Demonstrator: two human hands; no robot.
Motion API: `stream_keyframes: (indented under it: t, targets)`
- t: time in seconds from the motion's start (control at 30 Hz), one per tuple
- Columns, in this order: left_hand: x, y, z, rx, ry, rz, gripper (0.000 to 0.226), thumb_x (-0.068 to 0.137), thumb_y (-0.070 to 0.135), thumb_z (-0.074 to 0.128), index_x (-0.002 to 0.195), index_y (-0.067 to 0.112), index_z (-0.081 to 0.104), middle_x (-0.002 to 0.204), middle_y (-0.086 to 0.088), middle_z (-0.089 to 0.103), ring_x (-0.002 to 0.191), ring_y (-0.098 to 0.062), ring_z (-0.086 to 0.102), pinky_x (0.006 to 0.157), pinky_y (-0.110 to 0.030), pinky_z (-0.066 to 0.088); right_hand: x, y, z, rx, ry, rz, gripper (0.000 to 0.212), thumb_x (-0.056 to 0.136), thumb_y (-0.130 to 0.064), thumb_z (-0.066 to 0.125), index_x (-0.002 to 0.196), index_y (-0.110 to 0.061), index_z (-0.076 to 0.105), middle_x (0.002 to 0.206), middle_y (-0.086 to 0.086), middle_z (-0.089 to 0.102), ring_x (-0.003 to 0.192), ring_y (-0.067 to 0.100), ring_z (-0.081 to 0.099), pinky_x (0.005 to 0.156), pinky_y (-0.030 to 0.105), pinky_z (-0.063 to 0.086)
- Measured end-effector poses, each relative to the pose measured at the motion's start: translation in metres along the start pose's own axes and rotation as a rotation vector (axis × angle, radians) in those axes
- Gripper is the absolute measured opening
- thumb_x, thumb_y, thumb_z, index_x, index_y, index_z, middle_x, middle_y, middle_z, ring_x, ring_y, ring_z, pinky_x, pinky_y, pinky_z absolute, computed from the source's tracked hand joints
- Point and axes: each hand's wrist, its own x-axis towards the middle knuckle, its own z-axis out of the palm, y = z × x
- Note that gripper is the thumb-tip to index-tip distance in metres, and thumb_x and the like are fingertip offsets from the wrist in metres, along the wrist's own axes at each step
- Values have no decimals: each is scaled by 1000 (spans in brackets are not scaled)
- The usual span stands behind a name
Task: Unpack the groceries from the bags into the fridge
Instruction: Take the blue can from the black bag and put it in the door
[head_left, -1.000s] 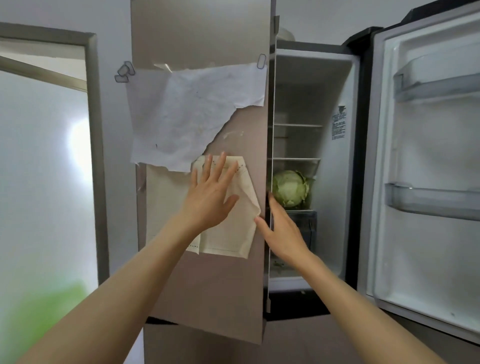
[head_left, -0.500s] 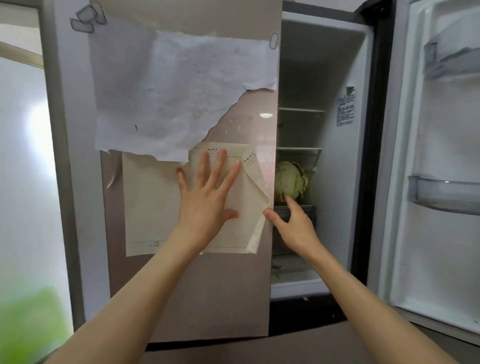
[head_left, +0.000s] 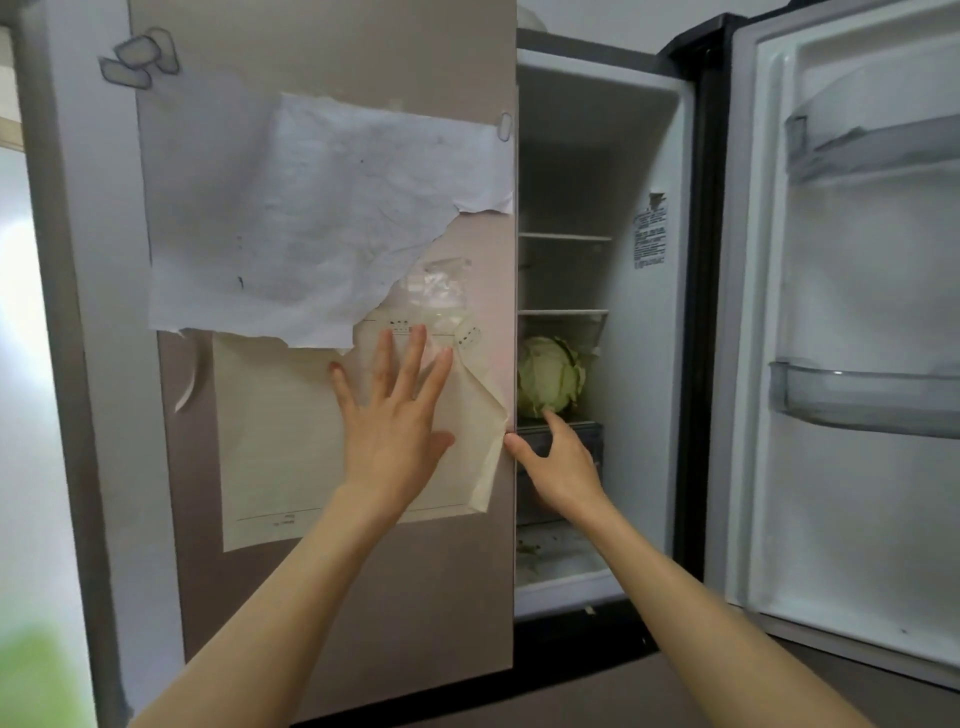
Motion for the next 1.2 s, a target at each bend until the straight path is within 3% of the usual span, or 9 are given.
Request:
stream_keyframes:
  t: [0.13,0.3,0.43,0.6,0.8,0.87,1.03,1.2]
  targets:
    - [-11,21,-1,-232,100,-5,65,94,29,47,148,26,12,157,-4,2,143,-24,-8,111,-58,1,-21,9,-38,-145,62,-150,63,95,-42,45,148,-21,18,156,-1,16,144,14,11,116,34,14]
    - [-13,93,0,-480,180,189,56,92,16,49,144,17,27,155,-7,17,143,-22,3,116,-48,9,-53,26,-125,-441,197,-332,53,97,-32,42,146,-19,25,154,1,24,142,12,15,117,29,9]
    - [-3,172,-13,-647,94,311,55,94,16,45,145,16,24,155,-4,16,144,-19,3,118,-42,11,-68,45,-199,-621,396,-434,47,92,-26,45,133,-5,47,138,15,48,130,28,41,112,41,27]
    - [8,270,-28,-734,-38,445,58,97,23,38,148,16,10,157,-1,3,144,-16,-3,119,-37,4,-77,71,-280,-785,498,-345,43,84,-19,53,123,0,54,123,18,57,116,36,52,104,54,37]
    - [13,343,-29,-616,-136,494,67,93,17,37,148,16,-2,157,0,-8,143,-16,-14,116,-45,-7,-78,90,-323,-909,347,-296,42,87,-13,53,128,-2,47,128,12,51,120,32,47,108,44,28]
    - [10,349,-25,-581,-62,451,70,92,17,41,148,17,0,157,1,0,144,-17,-8,117,-45,-6,-78,87,-327,-937,307,-301,43,91,-14,49,133,-5,43,134,9,46,125,28,42,110,39,21]
    - [7,344,-31,-592,33,414,65,92,20,42,148,20,9,151,-4,21,141,-20,13,117,-44,0,-90,84,-326,-934,298,-311,46,96,-21,41,141,-17,33,143,-2,38,134,17,32,114,43,12]
    - [-1,307,-28,-671,85,362,57,92,27,46,144,24,23,148,1,27,139,-15,21,115,-42,1,-98,71,-311,-845,261,-530,49,92,-28,32,136,-11,45,133,5,53,124,22,48,114,43,23]
